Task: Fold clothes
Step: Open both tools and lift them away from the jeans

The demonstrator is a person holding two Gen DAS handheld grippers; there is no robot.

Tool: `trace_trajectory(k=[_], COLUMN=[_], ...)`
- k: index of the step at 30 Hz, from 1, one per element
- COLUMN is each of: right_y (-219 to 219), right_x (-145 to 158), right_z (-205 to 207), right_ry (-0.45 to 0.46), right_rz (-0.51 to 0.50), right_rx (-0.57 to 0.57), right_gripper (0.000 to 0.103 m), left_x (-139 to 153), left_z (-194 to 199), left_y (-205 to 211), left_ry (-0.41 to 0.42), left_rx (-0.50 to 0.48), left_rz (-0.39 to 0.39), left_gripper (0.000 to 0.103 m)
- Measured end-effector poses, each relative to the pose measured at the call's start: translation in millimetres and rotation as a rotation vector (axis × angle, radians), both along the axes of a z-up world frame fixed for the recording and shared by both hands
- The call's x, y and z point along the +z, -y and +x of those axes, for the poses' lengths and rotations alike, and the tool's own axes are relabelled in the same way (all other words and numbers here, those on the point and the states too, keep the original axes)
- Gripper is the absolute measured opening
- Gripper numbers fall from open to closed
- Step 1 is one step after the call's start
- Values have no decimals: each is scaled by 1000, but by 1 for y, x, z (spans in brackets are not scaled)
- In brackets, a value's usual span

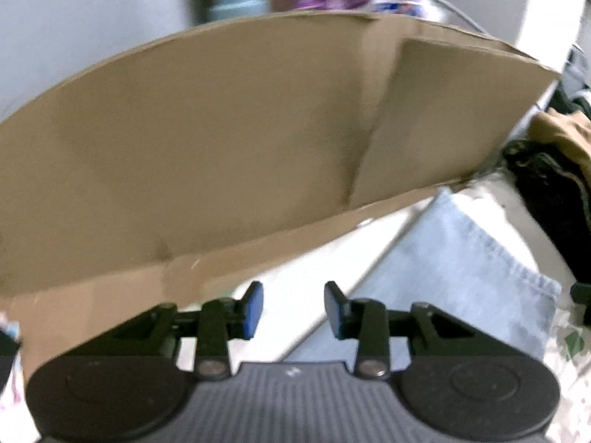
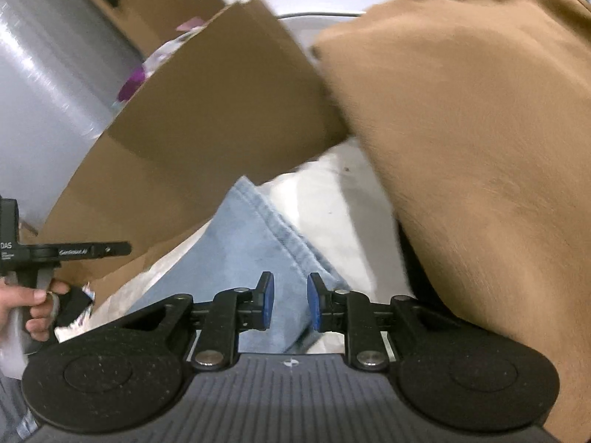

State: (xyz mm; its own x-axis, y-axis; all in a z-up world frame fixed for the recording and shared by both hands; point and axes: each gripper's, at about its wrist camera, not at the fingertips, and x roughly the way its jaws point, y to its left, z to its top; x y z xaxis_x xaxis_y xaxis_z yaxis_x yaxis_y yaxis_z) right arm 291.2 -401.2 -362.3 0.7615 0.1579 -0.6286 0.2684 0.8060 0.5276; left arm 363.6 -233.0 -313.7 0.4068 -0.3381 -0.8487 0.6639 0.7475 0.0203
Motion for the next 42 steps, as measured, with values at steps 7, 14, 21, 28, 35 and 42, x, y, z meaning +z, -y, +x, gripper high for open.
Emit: trace_trajectory(k=[7,14,21,28,35,42], right_y=[-21,-37,-41,-43,-41,-34], right_x=[-6,-20,-26,-36,-33,-11], right_z=[28,36,35,36,39,39], right_ry=[-24,-56,-67,-80,-82,-34], right_rz=[-83,-160,-195,-258,-396,-346], right_rx=[86,152,183,226,216,178], right_gripper=[21,20,21,23,6,12], left_x=[-19,-63,-71,-76,-54,4], left_z=[-29,-29,-21,-9,-2,-32], left_y=[-36,-49,-47,-45,-57,-89], left_ry=[-84,-131,-61,-81,-108,-98], left_rx=[90,199,243,306,308,220], left_rz=[-16,26,37,11,16,-14], left_gripper=[38,36,38,46,43,61])
